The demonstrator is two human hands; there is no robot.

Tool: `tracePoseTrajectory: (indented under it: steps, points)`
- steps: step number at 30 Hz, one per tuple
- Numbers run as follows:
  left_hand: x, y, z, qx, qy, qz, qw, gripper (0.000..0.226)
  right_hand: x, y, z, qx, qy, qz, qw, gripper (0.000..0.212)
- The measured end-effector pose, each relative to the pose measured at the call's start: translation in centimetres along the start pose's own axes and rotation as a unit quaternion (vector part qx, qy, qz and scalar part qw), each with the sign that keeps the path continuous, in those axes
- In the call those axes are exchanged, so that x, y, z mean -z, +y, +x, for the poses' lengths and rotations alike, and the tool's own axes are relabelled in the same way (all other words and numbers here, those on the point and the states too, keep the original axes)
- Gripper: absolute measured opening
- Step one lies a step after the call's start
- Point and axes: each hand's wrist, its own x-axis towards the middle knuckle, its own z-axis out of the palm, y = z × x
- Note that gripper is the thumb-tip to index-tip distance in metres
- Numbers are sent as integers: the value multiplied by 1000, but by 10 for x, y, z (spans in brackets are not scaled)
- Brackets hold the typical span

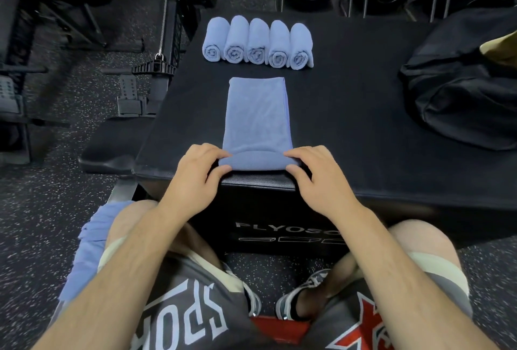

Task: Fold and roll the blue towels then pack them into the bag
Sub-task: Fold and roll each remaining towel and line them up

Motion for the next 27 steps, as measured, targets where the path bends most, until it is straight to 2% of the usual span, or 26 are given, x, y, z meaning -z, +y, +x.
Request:
tracePoseTrajectory:
  steps: [3, 5, 7, 12, 15, 19, 24, 27]
  points:
    - [5, 5, 2, 19, -39, -15, 999, 22, 11, -2, 0, -90, -53, 64, 992, 18]
    - [9, 7, 4, 15, -63, -11, 998, 21, 13, -2, 1, -107, -65, 69, 990, 10]
    - [11, 8, 8, 12, -53, -7, 998, 12, 12, -6, 7, -103, -67, 53, 991, 4]
    - [5, 13, 19, -61, 51, 42, 996, 9, 5, -11, 19, -15, 11, -7, 1000, 8]
    - [-2, 6, 11, -110, 48, 37, 992, 12, 0, -2, 13, 49, 9, -14, 999, 16]
    - [-5, -9, 1, -70, -9, 8, 997, 46, 2, 8, 4, 47, -42, -18, 998, 42]
    - [0, -7, 14, -38, -23, 6, 999, 33, 3, 4, 12, 24, -56, -11, 998, 38]
    - [6, -2, 17, 15, -56, -43, 997, 28, 15, 0, 16, -21, -95, 24, 995, 32]
